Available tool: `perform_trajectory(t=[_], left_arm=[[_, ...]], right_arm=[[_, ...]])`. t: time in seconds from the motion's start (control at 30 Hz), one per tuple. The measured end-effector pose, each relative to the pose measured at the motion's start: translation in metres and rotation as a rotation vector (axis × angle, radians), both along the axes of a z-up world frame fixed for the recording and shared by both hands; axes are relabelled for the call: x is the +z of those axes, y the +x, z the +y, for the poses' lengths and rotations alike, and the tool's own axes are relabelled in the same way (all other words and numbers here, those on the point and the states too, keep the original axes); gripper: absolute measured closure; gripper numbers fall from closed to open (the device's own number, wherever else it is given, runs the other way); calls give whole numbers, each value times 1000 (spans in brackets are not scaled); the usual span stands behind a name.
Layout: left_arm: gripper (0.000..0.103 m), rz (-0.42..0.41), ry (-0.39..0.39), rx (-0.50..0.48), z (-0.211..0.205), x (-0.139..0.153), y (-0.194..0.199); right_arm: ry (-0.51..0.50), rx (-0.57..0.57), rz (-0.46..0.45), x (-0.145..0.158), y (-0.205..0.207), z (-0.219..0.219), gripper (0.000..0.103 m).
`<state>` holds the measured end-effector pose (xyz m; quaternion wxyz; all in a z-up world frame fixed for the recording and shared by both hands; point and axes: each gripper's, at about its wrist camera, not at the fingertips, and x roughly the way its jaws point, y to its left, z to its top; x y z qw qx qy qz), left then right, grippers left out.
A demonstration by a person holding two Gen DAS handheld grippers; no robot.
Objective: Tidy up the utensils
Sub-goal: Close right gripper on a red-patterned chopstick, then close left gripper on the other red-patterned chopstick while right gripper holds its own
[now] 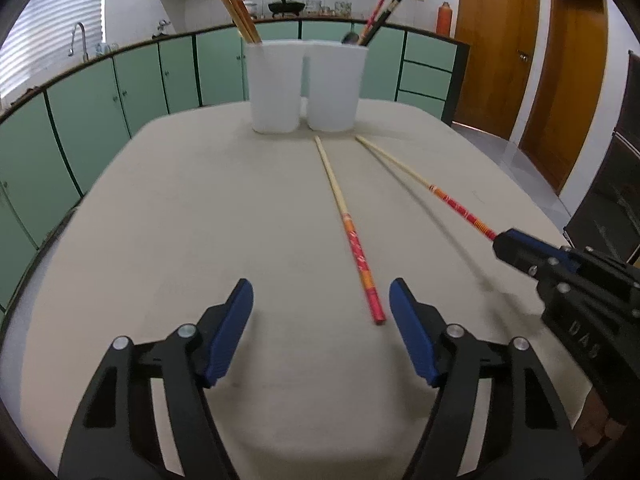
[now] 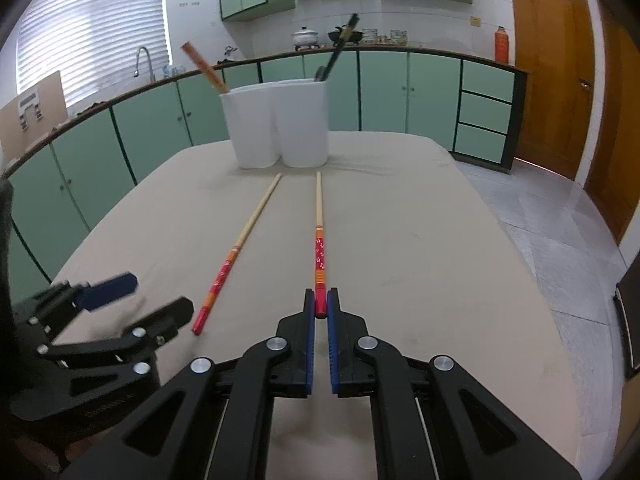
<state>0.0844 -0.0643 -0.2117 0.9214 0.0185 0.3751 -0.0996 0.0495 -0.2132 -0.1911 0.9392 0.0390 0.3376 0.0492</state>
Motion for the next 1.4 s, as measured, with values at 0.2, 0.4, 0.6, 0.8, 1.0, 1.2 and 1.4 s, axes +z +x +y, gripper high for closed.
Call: perform_trajectory(t=[0.2,0.4,0.6,0.8,1.0,1.2,1.4], left_arm=[[50,28,13,-8,-13,-9,3],[74,19,30,-31,-21,-10,4],[98,29,5,-35,-18,-8,7],[98,-1,6,-33,-14,4,2],[98,-30,19,-45,-13,16,-4],[98,-57,32,-39,-8,31,-8],[98,-99,20,-35,-1,53,-11]], right_arm=[[11,-8,-4,-2,1,-7,97],[25,-5,-3,-5,1,-9,97],[36,-3,-3,-5,0,-12,97],[29,-1,-12,-1,-1,-11,97],[-2,11,-19,3,-4,-7,97],[-24,27,-30,17,-4,-5,97],[-36,37,-61,35,-7,-5,97]])
